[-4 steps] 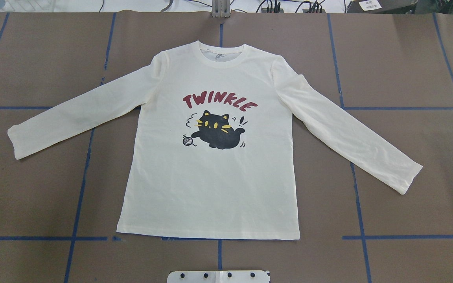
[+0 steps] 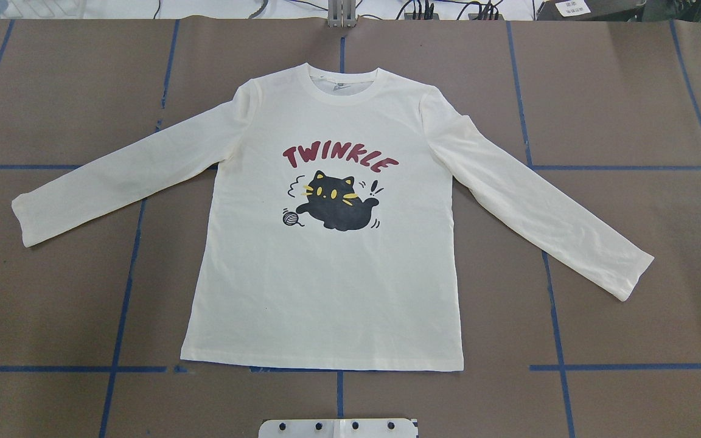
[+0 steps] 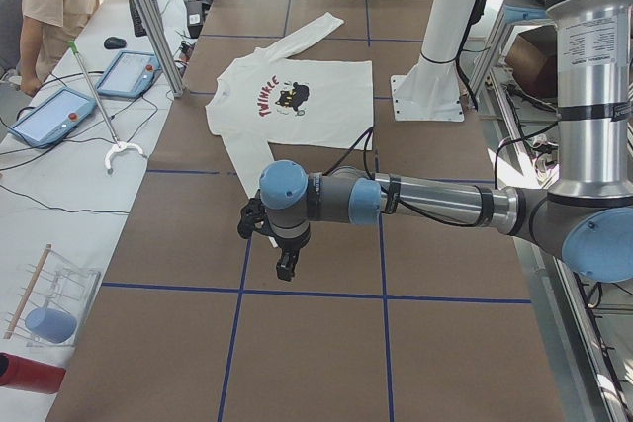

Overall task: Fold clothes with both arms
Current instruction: 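Move the right gripper toward the cuff of the sleeve nearest it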

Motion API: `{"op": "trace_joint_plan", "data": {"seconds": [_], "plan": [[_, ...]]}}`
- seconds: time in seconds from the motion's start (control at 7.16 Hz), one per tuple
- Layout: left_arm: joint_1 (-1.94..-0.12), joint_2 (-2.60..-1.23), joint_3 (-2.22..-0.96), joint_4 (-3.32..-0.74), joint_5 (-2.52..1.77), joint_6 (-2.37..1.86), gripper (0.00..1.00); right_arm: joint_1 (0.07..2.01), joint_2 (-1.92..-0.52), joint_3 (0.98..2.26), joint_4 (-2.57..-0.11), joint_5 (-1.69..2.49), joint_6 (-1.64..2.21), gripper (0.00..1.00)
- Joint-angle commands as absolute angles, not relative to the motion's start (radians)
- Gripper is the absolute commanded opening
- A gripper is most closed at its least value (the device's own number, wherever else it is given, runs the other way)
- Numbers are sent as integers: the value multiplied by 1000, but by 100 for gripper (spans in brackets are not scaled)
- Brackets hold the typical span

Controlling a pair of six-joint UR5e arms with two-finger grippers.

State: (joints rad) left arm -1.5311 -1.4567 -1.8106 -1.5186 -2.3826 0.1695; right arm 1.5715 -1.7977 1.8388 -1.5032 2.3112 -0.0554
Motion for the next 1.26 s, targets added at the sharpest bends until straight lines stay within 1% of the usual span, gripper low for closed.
{"op": "trace_joint_plan", "data": {"seconds": [0.0, 0.14, 0.28, 0.42, 0.56, 0.7, 0.84, 1.12], "plan": [[-1529, -1471, -1830, -1546, -2329, 161, 100, 1534, -1786, 1836, -1244, 2301, -54, 100], [-1531, -1536, -1822, -1634, -2301, 114, 100, 1534, -1754, 1809, -1171, 2307, -51, 100], [-1539, -1548, -1828, -1743, -2271, 73, 100, 1534, -1749, 1778, -1163, 2331, -51, 100], [-1540, -1539, -1800, -1844, -2278, 99, 100, 1534, -1746, 1735, -1160, 2480, -55, 100], [-1539, -1542, -1787, -1851, -2279, 91, 100, 1535, -1755, 1738, -1062, 2505, -26, 100], [-1540, -1542, -1796, -1852, -2281, 91, 100, 1499, -1752, 1746, -1025, 2503, 129, 100], [-1540, -1542, -1796, -1852, -2281, 89, 100, 1417, -1761, 1764, -912, 2493, 313, 100], [-1539, -1543, -1799, -1853, -2281, 89, 100, 1149, -1814, 1766, -621, 2281, 702, 100]]}}
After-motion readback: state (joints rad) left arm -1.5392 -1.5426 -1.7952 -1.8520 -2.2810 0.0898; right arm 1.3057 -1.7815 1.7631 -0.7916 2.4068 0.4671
